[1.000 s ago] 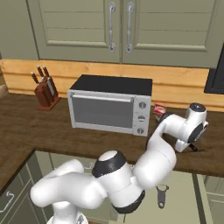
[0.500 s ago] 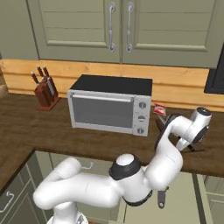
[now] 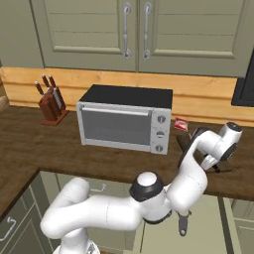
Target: Place the appropriate cutting tool for cutting the garlic skin on the cutting board.
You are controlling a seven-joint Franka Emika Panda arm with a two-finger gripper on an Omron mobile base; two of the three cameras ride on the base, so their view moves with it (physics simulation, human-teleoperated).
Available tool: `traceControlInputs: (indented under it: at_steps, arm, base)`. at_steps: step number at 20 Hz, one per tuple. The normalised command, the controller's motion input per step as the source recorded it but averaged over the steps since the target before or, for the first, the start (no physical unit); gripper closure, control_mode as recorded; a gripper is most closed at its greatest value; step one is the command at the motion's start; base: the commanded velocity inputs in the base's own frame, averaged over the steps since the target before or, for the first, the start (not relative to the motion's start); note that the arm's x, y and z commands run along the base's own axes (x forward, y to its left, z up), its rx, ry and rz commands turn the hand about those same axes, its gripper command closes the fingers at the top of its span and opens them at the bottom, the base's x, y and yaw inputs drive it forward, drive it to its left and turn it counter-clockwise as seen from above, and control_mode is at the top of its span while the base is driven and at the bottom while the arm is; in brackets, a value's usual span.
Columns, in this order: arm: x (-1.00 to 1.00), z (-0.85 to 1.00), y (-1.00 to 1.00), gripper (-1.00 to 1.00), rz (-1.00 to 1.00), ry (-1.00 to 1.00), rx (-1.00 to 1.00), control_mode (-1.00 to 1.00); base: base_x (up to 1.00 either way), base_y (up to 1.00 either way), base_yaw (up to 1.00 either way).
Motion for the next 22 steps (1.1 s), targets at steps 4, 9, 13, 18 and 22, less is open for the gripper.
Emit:
traceControlInputs:
  at_steps: [4,9,13,18,22]
  arm:
    - [-0.35,0.21,0.0,-1.0,0.0,-0.05,0.0,-1.0]
    - [-0.62,0.77,0.0,-1.0,0.0,-0.13,0.0,-1.0]
    - [-0.75,0.69,0.0,-1.0,0.01,-0.09,0.0,-1.0]
    - [-0.9,0.65,0.02,-1.0,0.04,-0.07,0.0,-1.0]
    - [-0.88,0.51,0.31,-1.0,0.02,-0.04,0.0,-1.0]
  base:
    - [0.0,0.0,0.0]
    - [0.0,0.0,0.0]
    - [0.0,0.0,0.0]
    - [0.0,0.0,0.0]
    - [0.0,0.0,0.0]
